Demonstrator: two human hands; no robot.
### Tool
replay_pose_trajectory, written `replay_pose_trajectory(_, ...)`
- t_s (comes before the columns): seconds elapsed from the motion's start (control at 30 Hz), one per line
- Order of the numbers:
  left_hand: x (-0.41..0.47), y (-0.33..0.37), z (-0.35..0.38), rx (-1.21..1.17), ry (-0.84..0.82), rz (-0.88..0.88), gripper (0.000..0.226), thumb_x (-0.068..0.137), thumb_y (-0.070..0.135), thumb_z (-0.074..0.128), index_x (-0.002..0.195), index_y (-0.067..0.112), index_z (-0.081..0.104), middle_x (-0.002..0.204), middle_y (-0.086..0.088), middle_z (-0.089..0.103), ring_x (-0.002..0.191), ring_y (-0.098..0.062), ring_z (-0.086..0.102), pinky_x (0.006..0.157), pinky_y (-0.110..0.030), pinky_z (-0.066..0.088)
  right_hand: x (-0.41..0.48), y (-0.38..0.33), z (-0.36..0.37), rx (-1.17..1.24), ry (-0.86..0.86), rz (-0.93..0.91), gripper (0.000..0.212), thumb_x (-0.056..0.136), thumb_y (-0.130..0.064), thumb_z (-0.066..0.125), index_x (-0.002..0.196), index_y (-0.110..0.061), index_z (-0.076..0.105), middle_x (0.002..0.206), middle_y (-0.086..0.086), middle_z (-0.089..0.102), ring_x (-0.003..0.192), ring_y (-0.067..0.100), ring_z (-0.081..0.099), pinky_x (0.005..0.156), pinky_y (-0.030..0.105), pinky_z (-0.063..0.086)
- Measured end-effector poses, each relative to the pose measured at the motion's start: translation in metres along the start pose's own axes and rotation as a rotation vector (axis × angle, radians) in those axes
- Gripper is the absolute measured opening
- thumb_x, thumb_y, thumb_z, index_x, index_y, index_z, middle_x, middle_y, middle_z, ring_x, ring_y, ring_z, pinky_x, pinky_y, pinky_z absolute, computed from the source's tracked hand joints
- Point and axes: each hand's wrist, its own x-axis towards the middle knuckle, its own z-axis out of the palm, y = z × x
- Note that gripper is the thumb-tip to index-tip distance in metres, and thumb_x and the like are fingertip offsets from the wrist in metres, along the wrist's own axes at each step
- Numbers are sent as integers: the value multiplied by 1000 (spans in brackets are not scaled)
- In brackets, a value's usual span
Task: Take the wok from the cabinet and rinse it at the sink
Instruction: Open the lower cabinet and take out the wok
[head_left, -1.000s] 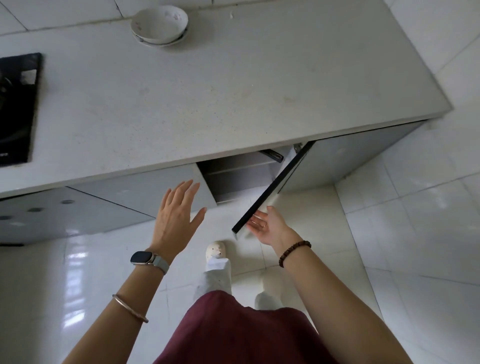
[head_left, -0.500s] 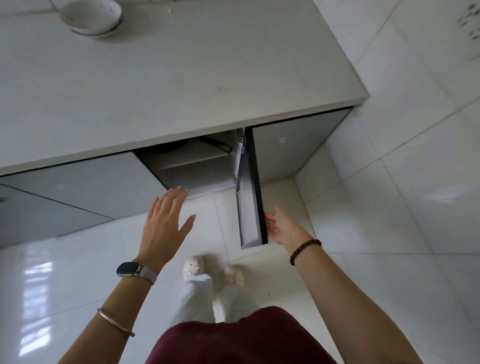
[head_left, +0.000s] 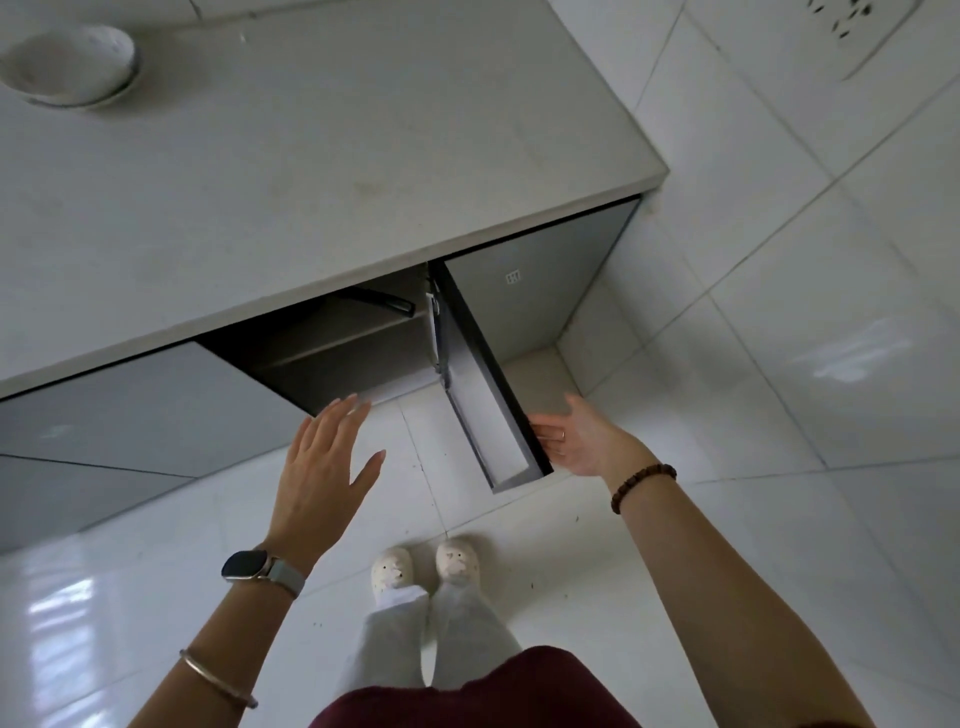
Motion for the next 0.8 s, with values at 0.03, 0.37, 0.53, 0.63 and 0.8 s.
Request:
replay_pose_trajectory(0.03,-1,-1,1,-4,-2,-9,61,89,45,46,139,11,45,145,-11,46,134,-32,43,114,-46,28,0,1,0,4,-2,-5,67,103,-50,19,126,-1,58,116,20,63,107,29,59,100,39,44)
replay_pose_trajectory(0.37,-17,-21,2,-432,23,-354,49,94,35,52,139,17,43,143,-6,46,130,-26,45,108,-38,37,-15,-8,28,47,-125,-283,56,103,-48,23,142,-14,46,146,10,46,135,25,42,116,40,28)
replay_pose_trajectory(0.53,-14,-54,-5,-1057,183,-723,32,98,28,50,128,18,54,131,-3,57,119,-17,52,99,-23,40,-18,-12,90,145,-343,-302,52,103,-46,24,131,-14,53,136,7,56,124,23,52,113,39,32)
replay_pose_trajectory(0.63,-14,-87,-8,-1190,285,-816,32,96,27,52,126,17,57,129,-5,60,122,-19,53,108,-34,38,-15,-10,139,-22,-306,-378,48,103,-43,27,134,-16,52,138,6,56,124,21,52,112,38,33)
replay_pose_trajectory(0.8,3,-147,-15,-1525,406,-973,36,100,19,44,132,5,50,132,-12,56,125,-26,51,109,-35,37,-17,3,209,-823,-70,-944,43,101,-40,41,141,-27,45,144,-13,44,131,0,38,112,28,31)
